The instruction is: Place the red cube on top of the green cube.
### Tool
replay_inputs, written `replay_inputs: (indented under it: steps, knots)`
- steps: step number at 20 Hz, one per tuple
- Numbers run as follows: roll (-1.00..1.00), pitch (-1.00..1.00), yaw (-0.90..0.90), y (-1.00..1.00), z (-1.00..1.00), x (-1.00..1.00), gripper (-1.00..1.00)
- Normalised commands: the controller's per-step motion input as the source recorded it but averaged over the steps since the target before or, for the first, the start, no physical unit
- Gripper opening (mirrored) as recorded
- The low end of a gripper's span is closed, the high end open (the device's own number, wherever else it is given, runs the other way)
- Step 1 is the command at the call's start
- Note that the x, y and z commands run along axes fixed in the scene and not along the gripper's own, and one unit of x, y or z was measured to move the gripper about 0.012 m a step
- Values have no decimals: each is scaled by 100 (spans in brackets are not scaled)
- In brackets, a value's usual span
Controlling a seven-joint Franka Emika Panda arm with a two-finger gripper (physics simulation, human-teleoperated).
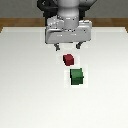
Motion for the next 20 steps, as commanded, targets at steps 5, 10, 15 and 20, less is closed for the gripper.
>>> replay_inputs:
  steps: [5, 10, 15, 20]
  knots:
    - [0, 0, 0, 0, -80, 0, 100]
    - [0, 0, 0, 0, -40, 0, -100]
    - [0, 0, 0, 0, 0, 0, -100]
    - [0, 0, 0, 0, 20, 0, -100]
